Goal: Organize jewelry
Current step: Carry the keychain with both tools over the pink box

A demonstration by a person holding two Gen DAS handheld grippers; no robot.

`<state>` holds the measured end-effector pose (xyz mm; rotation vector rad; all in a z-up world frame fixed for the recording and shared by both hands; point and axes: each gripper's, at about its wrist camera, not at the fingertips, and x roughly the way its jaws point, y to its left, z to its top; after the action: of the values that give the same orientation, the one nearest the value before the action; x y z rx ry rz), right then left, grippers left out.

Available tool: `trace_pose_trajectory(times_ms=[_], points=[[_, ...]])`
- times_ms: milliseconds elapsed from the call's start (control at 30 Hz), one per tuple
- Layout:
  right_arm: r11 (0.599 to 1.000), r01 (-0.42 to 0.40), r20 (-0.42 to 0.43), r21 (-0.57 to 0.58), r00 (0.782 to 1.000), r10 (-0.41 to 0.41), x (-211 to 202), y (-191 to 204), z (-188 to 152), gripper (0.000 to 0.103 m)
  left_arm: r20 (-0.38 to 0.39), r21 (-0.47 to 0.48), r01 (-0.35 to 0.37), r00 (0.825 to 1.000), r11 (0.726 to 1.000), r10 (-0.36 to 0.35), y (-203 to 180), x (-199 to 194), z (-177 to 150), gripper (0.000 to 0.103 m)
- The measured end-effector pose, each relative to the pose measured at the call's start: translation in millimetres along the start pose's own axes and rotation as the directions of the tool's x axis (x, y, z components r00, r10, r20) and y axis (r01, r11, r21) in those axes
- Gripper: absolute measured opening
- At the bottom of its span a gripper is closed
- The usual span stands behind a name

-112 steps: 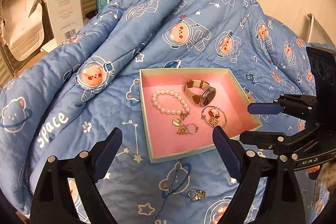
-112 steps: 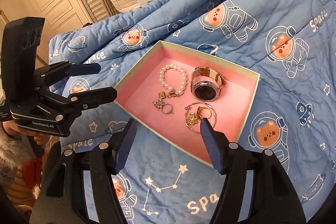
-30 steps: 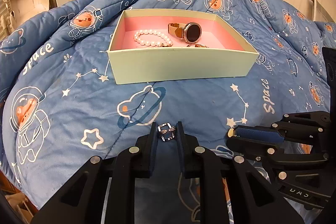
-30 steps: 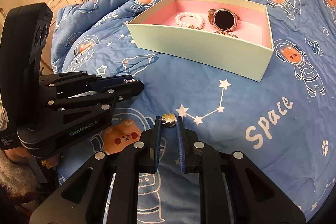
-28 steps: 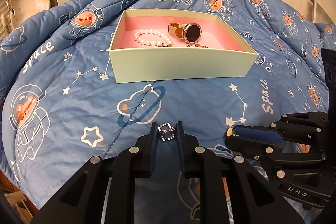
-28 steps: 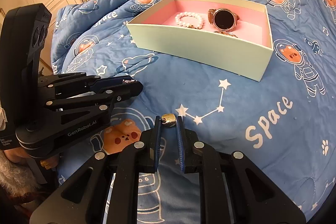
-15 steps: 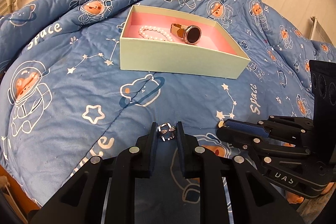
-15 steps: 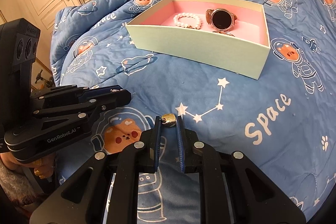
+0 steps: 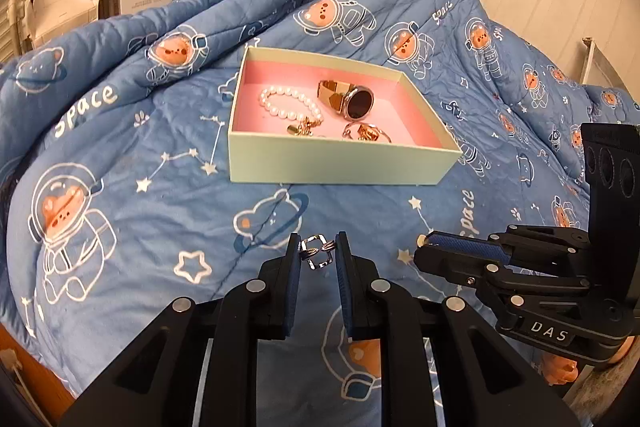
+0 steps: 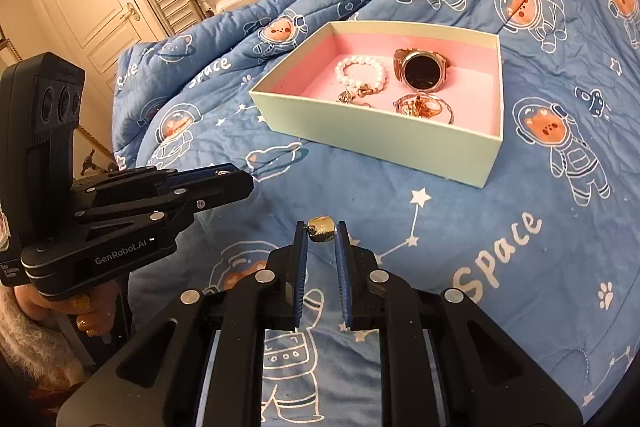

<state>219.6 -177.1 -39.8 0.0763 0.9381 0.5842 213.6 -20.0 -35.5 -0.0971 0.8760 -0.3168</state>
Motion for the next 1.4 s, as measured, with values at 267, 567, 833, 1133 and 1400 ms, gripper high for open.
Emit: trace_pose_trajectory(times_ms=[267,567,833,1133,1400], points=[[0.999,0.011,0.032,-0.052,0.999,-0.009,-10,3,29,0.015,0.030,0.055,-0.005,1.000,0.998,0.003,-3,-4,31,0.017],[0.995,0.030,0.038,-0.090,0.999,-0.027,-12,-2,60,0.015,0.022,0.084,-0.009,1.000,0.996,0.007,0,3,58,0.017],[0.992,0.037,-0.015,-0.124,0.999,-0.040,5,-16,89,0.015,-0.025,0.115,-0.011,1.000,0.993,0.014,5,24,90,0.017],[0.985,0.069,-0.079,-0.158,0.993,-0.083,32,-26,105,0.015,-0.127,0.127,0.001,0.992,0.992,0.016,11,58,117,0.017],[0.984,0.068,-0.132,-0.162,0.987,-0.090,54,-30,110,0.015,-0.172,0.076,-0.006,0.985,0.997,0.020,14,88,138,0.017]])
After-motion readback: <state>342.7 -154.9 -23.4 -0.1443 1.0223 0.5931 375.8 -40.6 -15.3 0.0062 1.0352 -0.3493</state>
